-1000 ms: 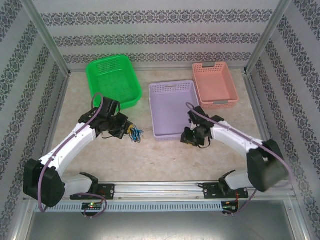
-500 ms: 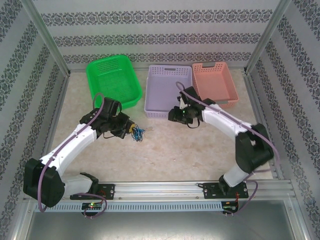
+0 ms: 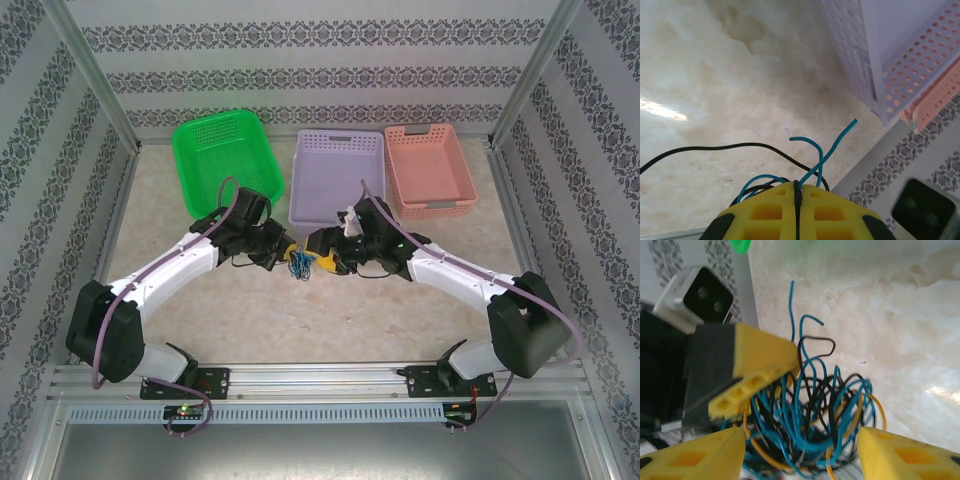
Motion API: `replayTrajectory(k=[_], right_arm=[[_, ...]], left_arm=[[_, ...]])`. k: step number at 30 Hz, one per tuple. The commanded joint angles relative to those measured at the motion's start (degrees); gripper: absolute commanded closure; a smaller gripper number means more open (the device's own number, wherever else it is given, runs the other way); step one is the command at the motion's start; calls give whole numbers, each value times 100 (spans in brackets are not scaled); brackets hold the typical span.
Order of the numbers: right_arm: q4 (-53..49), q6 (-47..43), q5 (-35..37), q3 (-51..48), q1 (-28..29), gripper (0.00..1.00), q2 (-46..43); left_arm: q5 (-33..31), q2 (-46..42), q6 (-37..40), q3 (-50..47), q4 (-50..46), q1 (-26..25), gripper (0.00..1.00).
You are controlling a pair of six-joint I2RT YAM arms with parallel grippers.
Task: Untangle the cables
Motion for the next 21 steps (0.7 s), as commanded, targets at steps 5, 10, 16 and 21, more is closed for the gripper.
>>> replayTrajectory(k=[5, 10, 16, 21], right_arm=[[662, 2649, 407, -357, 256, 38, 21], [782, 2963, 937, -456, 218, 54, -87], [433, 2869, 1260, -676, -16, 87, -497], [111, 2584, 1325, -906, -297, 100, -897]], left_arm=[[-97, 57, 759, 50, 1258, -420, 100], [-22, -180, 928, -307, 1864, -585, 100], [-166, -642, 1136, -611, 1851, -620, 100], [-360, -910, 1388, -619, 1335, -621, 100]])
